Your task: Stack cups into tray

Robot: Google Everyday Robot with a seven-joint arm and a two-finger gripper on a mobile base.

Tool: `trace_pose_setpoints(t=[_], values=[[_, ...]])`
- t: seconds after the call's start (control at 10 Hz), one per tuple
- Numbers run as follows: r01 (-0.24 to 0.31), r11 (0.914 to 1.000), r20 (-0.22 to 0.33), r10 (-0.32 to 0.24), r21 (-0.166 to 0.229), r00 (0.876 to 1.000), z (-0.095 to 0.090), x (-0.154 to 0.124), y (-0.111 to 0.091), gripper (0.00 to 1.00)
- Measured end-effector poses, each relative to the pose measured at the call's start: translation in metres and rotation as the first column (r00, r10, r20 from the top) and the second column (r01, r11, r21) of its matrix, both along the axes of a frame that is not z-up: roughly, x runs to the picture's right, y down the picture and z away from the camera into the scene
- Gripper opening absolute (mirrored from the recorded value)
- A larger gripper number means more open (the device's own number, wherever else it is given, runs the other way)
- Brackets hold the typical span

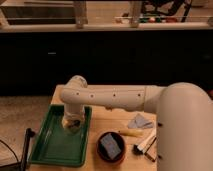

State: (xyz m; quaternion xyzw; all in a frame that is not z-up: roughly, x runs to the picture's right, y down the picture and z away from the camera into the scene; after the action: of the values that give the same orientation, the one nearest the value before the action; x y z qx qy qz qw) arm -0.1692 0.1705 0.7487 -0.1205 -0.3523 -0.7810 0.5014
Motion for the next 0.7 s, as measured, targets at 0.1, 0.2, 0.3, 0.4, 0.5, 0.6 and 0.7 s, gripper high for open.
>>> trace_pose_setpoints(t=[0.1, 0.2, 0.3, 0.4, 0.5, 0.6, 0.7], values=[[-0.002, 1.0000, 0.004, 0.002, 0.003, 1.000, 0.000, -0.004, -0.001, 0.00], [-0.007, 1.0000, 0.009, 0.007, 0.007, 1.000, -0.001, -0.007, -0.003, 0.00], [-0.017, 0.9998, 0.013, 0.017, 0.010, 1.000, 0.000, -0.010, -0.005, 0.00], [-0.023, 0.9997, 0.017, 0.023, 0.012, 1.000, 0.001, -0.013, -0.007, 0.00], [-0.032, 0.9994, 0.020, 0.032, 0.013, 0.999, 0.002, -0.015, -0.010, 0.00], [-0.043, 0.9990, 0.020, 0.042, 0.011, 0.999, 0.003, -0.017, -0.012, 0.00], [-0.050, 0.9987, 0.016, 0.050, 0.009, 0.999, 0.006, -0.018, -0.014, 0.00]])
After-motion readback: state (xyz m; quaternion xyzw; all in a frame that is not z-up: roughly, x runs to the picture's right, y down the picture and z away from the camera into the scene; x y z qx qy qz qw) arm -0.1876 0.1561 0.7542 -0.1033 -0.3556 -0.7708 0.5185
